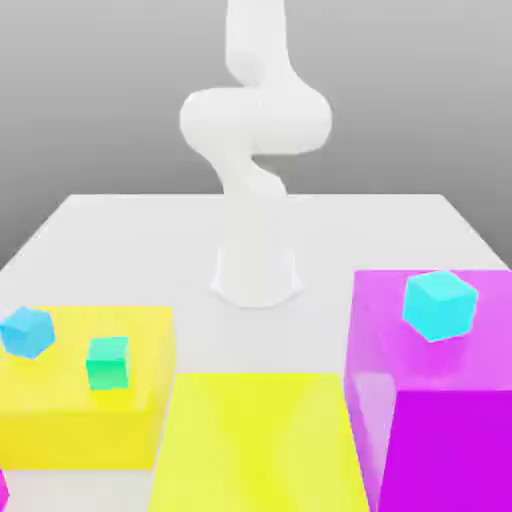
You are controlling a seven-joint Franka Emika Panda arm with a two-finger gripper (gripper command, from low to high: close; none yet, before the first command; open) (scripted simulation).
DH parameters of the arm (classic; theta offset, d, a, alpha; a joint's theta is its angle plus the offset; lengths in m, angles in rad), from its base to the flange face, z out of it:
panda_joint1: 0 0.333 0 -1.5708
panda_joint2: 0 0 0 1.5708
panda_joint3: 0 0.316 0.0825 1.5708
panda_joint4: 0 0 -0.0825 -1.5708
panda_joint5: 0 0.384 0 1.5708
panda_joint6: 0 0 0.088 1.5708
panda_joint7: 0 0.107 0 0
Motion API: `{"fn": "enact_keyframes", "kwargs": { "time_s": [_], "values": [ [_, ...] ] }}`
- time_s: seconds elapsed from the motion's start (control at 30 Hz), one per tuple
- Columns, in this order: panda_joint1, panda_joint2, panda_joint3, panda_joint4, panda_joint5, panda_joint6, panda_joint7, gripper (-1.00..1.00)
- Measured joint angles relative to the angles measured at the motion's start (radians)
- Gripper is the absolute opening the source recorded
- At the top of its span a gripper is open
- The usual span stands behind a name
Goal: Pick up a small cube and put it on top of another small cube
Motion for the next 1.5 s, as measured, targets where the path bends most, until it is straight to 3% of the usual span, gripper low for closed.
{"fn": "enact_keyframes", "kwargs": {
  "time_s": [0.57, 0.83, 1.13, 1.27, 1.3, 1.5],
  "values": [
    [0.035, 0.622, -0.302, 0.117, 0.243, 0.076, -0.460, 0.00],
    [-0.056, 0.907, -0.329, 0.171, 0.339, 0.114, -0.663, 0.00],
    [-0.166, 1.190, -0.350, 0.222, 0.329, 0.186, -0.815, 0.00],
    [-0.220, 1.330, -0.302, 0.256, 0.373, 0.274, -0.868, 0.00],
    [-0.230, 1.356, -0.290, 0.262, 0.386, 0.293, -0.877, -1.00],
    [-0.235, 1.369, -0.284, 0.266, 0.394, 0.300, -0.883, -1.00]
  ]
}}
